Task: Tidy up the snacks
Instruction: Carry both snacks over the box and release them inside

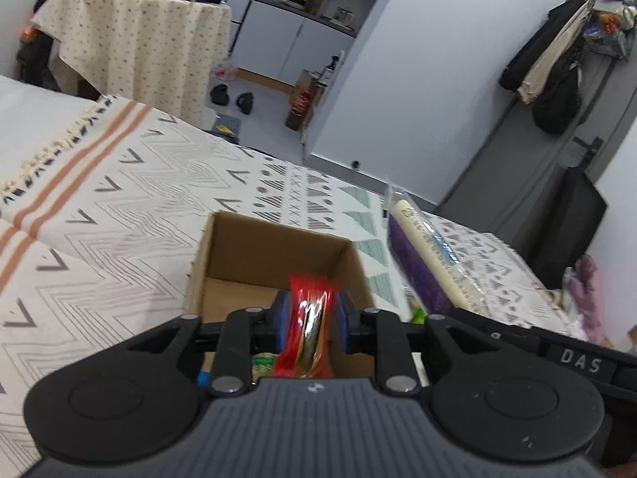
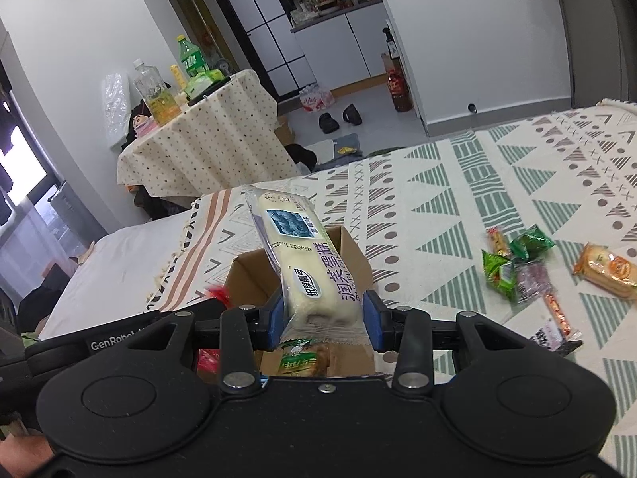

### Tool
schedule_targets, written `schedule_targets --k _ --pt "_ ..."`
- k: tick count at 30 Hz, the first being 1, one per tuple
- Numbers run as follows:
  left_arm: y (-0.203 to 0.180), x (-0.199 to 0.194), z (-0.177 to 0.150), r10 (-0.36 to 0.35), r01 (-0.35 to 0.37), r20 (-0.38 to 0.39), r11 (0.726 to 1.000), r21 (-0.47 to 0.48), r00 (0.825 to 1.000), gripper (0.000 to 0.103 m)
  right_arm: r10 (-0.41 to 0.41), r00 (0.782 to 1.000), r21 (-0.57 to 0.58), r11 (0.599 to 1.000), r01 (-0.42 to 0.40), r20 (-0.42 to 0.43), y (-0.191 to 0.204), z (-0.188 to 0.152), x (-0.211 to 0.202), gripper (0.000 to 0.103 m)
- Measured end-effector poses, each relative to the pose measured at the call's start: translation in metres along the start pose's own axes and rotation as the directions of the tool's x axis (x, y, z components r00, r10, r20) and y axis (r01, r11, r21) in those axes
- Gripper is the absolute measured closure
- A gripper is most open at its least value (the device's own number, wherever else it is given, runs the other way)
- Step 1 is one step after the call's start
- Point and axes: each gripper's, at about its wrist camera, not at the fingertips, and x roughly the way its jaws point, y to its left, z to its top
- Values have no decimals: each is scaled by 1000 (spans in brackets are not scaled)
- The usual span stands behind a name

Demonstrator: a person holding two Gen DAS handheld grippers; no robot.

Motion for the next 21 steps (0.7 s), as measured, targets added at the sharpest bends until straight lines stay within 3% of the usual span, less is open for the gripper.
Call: schedule_targets --k 7,12,16,21 --pt "10 7 -3 47 -48 -20 997 -54 999 62 25 999 9 1000 -25 -33 3 0 17 60" --pt "6 8 -4 63 -65 -35 997 -49 997 49 31 999 9 999 -31 -31 1 -3 13 37" --pt "-3 5 -7 77 -78 -23 997 -31 997 29 5 1000 38 999 -4 -28 -15 -4 4 37" --pt "-19 5 -9 64 -64 -27 998 -2 998 20 -37 999 53 998 38 -28 -36 -11 -13 36"
